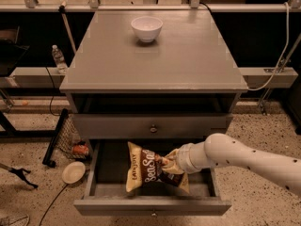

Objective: Pick brown chip bag from middle drawer and place on counter

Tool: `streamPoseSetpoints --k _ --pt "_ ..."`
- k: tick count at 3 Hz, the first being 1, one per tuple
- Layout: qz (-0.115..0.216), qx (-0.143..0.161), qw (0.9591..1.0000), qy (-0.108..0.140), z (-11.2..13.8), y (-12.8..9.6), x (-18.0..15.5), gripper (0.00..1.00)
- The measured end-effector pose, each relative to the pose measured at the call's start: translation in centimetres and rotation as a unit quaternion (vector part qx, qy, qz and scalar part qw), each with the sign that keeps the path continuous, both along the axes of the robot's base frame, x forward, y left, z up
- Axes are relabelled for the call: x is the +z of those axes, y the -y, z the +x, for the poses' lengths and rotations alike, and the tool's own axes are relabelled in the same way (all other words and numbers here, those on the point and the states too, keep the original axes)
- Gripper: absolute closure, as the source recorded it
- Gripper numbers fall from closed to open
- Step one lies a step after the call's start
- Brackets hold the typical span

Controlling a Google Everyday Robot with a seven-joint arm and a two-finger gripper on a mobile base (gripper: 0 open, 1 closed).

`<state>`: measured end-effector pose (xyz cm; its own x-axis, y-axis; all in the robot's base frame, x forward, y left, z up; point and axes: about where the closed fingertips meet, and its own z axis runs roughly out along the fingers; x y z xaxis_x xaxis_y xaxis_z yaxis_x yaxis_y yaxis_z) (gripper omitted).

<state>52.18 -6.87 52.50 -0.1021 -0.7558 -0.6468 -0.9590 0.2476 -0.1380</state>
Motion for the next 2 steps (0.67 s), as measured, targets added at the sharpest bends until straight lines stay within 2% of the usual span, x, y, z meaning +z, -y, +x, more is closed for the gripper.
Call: streamPoseSetpoints --k 1,2 --pt "-0.016 -0.003 0.9994 0.032 -0.5 0.4 3.0 1.0" --pt "-0.056 -0.007 0.9927 0.106 -1.8 0.8 9.5 1.0"
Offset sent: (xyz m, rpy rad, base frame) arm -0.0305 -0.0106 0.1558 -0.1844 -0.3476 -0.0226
